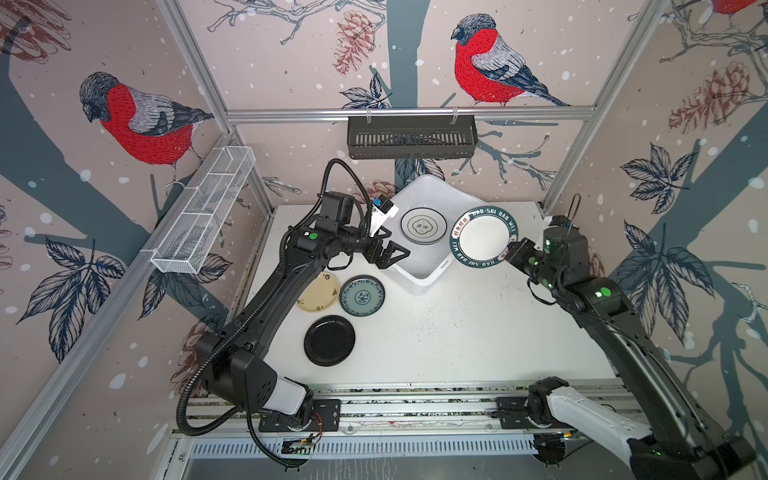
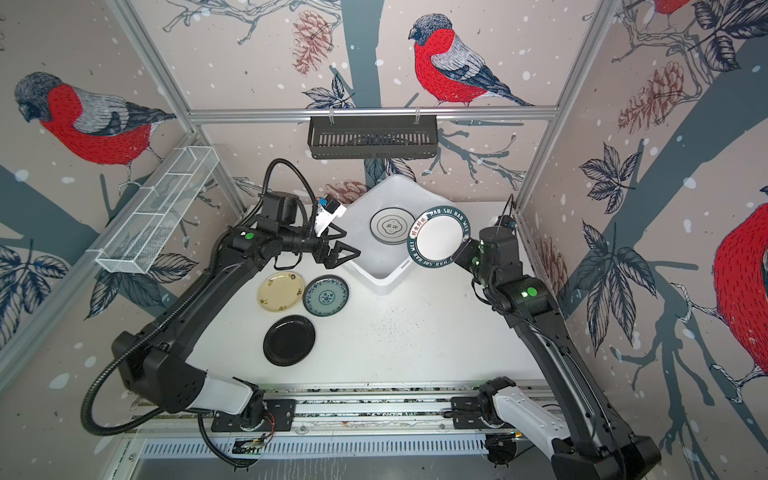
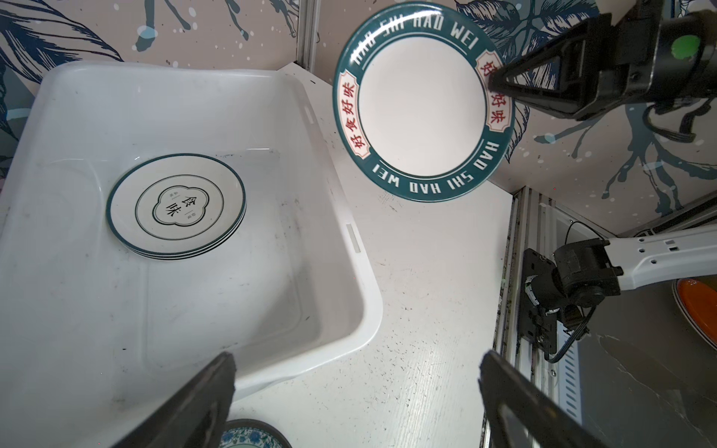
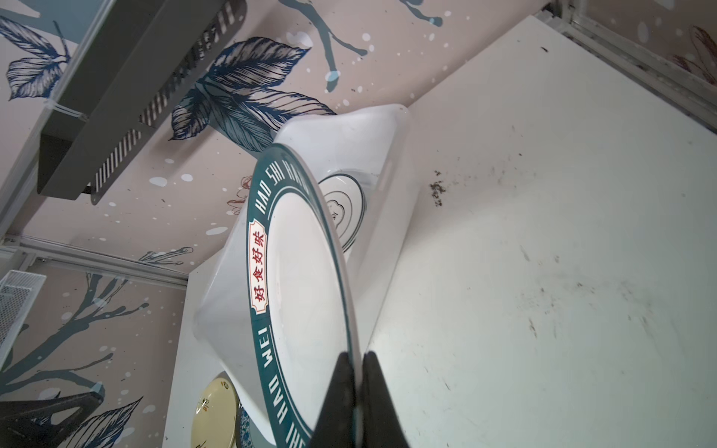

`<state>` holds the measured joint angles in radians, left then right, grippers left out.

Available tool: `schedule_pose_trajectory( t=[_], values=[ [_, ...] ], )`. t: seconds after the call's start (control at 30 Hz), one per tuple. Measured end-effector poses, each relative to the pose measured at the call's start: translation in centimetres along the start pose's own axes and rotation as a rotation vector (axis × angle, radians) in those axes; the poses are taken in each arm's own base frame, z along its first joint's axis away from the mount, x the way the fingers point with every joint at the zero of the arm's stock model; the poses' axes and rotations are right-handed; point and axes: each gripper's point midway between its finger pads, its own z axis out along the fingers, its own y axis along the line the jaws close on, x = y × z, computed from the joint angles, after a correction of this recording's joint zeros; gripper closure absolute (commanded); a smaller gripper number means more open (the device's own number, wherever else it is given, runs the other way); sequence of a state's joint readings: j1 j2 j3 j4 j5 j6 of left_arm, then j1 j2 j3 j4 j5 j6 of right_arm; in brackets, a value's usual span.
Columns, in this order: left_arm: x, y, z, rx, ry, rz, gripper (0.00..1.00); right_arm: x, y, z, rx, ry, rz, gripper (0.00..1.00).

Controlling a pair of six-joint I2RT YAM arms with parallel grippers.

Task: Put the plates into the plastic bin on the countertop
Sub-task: 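Drag the green-rimmed plate with the right gripper toward the table edge beside the bin, then lift the green-rimmed plate upright with the right gripper over the bin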

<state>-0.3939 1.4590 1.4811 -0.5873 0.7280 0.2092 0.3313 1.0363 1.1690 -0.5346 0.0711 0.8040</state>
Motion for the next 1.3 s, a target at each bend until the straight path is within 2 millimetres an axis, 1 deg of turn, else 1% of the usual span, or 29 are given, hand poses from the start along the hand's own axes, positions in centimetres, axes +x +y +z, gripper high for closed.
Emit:
schedule_pose_trajectory(
  t=[0.07,0.17,0.33,0.57,0.7,0.8,0.9,0.97,1.1,1.3],
  values=[
    [-0.3,-0.1,-0.2,-0.002,-0.007,0.006,0.03,0.0,1.2,1.7,-0.033,0.024,-0.021,0.98],
    [-0.8,-0.1,-0.4,-0.008,-0.016,0.020,0.03,0.2,2.4,4.0,-0.065,0.060,-0.026,0.98],
    [-1.2,-0.1,-0.8,-0.025,-0.023,0.039,0.03,-0.1,4.4,7.8,-0.114,0.090,-0.030,0.98],
    [-1.5,-0.1,-1.0,-0.035,-0.025,0.059,0.03,0.3,6.0,12.9,-0.149,0.145,-0.048,0.98],
    [-1.5,-0.1,-1.0,-0.035,-0.025,0.062,0.03,0.7,6.4,15.5,-0.155,0.175,-0.059,0.98],
    [-1.4,-0.1,-0.9,-0.033,-0.023,0.060,0.02,1.0,6.8,17.9,-0.156,0.204,-0.084,0.98],
    [-1.1,-0.1,-0.8,-0.029,-0.015,0.052,0.02,1.5,6.6,20.3,-0.153,0.235,-0.104,0.98],
    [-1.0,-0.1,-0.8,-0.028,-0.010,0.047,0.02,1.9,6.1,21.6,-0.139,0.259,-0.112,0.98],
    [-0.7,-0.2,-0.8,-0.027,-0.006,0.044,0.02,2.2,5.6,23.7,-0.131,0.291,-0.113,0.98],
    [-0.6,-0.2,-0.9,-0.027,-0.004,0.042,0.03,2.3,6.3,26.2,-0.158,0.333,-0.124,0.98]
  ],
)
